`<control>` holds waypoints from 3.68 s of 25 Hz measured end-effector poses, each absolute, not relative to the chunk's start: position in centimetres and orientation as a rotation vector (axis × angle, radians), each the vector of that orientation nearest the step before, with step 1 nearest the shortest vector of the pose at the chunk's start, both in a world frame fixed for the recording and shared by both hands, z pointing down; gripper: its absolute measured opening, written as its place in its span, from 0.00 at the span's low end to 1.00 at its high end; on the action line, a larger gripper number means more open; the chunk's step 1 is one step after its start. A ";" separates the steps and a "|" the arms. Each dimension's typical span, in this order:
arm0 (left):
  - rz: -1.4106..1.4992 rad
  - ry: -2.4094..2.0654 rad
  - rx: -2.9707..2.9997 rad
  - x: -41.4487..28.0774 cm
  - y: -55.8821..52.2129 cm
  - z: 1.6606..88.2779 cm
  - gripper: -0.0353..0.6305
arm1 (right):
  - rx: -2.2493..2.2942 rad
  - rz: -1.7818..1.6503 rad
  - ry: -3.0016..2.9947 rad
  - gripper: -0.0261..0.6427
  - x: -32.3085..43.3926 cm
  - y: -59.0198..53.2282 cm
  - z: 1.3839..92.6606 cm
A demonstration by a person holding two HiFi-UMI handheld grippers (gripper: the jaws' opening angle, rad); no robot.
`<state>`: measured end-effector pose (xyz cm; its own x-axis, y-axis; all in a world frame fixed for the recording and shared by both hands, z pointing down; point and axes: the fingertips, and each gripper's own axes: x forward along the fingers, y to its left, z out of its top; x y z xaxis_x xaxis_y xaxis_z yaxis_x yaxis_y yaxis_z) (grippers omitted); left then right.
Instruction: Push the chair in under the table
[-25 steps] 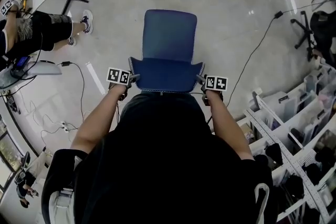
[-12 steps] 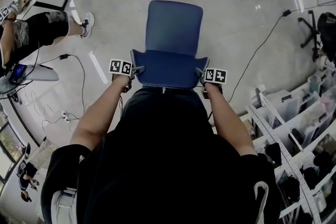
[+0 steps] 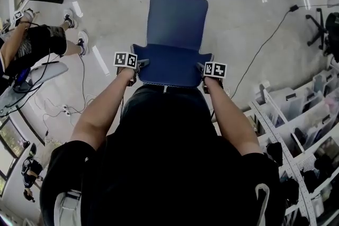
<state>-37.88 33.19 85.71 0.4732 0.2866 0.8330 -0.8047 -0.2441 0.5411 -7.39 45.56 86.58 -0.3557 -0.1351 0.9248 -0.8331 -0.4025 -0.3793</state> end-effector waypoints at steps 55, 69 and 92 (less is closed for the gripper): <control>0.947 -0.446 1.451 -23.3 16.0 79.5 0.48 | 1.449 2.047 -1.265 0.42 5.4 31.1 82.4; 0.951 -0.393 1.457 -19.0 4.6 78.6 0.48 | 1.480 2.043 -1.224 0.42 9.4 20.3 81.0; 0.865 -0.478 1.394 -10.2 -8.0 77.9 0.48 | 1.366 2.023 -1.283 0.42 19.8 4.1 81.0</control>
<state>-10.19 -8.04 77.87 0.6193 0.2418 0.7470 -0.7611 -0.0488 0.6468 19.84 4.05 80.97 -0.4542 -0.1695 0.8746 -0.7187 -0.5105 -0.4721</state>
